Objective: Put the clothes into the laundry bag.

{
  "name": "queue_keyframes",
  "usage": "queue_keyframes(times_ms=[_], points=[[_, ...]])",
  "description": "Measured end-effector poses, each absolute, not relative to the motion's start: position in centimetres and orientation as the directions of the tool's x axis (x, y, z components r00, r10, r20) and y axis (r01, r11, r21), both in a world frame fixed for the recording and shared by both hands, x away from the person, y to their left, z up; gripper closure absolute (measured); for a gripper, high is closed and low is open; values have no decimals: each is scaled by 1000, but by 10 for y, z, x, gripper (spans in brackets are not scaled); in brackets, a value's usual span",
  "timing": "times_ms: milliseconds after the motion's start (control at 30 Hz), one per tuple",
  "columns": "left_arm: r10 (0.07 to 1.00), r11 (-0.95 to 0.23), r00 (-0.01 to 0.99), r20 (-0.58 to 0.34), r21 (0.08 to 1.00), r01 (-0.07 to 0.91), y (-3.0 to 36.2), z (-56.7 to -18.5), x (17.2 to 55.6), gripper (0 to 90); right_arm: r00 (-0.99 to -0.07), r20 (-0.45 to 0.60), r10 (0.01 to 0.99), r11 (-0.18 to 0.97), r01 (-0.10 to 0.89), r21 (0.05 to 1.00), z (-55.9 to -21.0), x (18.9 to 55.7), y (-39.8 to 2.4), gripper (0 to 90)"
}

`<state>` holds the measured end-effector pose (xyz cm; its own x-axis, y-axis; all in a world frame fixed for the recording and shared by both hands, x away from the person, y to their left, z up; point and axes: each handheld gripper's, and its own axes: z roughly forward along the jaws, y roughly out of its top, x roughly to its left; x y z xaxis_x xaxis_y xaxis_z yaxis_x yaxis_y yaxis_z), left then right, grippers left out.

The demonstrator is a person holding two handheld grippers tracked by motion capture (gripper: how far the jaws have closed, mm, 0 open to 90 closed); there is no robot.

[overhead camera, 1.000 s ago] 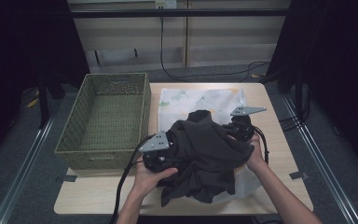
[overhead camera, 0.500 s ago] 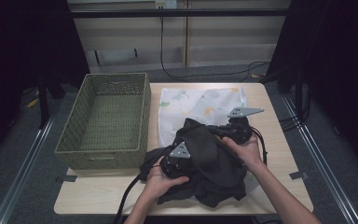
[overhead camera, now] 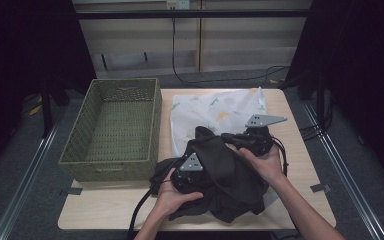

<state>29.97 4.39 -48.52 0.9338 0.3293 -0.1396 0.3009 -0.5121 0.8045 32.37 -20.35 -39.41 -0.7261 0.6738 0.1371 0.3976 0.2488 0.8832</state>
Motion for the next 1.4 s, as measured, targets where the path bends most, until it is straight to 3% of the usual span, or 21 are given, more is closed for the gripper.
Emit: queue_keyframes(times_ms=[33,67,167,400,600,833,933,1033,1067,1133,1233,1300,1400], points=[[346,-507,926,-149,801,318,47,-483,300,394,-726,137,674,249,398,883,-394,324,-204,891],[336,-483,925,-175,811,329,48,-482,301,317,-717,145,682,241,407,881,-397,327,-207,891],[315,-449,932,-178,837,311,55,-471,297,233,-690,168,703,218,435,874,-403,332,-217,891],[303,-284,938,-167,924,256,78,-429,288,211,-679,167,715,213,440,872,-406,336,-222,891],[374,-206,911,-172,943,263,83,-406,321,173,-683,164,712,216,435,874,-405,336,-220,891],[424,-272,875,-235,888,371,56,-436,368,70,-689,161,707,219,430,876,-405,337,-220,891],[480,-347,858,-181,860,375,42,-453,373,25,-688,160,707,222,432,874,-405,336,-219,891],[479,-382,853,-206,826,414,36,-466,377,26,-693,154,704,235,432,871,-406,336,-216,891],[472,-394,857,-208,820,416,35,-470,378,75,-693,151,704,237,431,871,-406,336,-215,891],[466,-414,855,-228,797,439,36,-476,382,262,-697,144,703,247,429,869,-407,336,-213,891],[487,-425,856,-175,809,407,41,-476,379,645,-699,137,702,256,427,867,-408,337,-210,891],[489,-398,856,-165,831,388,46,-471,373,739,-696,140,704,248,426,870,-407,337,-211,891],[471,-369,869,-151,861,349,51,-459,364,765,-685,142,714,239,430,870,-406,338,-214,891]])
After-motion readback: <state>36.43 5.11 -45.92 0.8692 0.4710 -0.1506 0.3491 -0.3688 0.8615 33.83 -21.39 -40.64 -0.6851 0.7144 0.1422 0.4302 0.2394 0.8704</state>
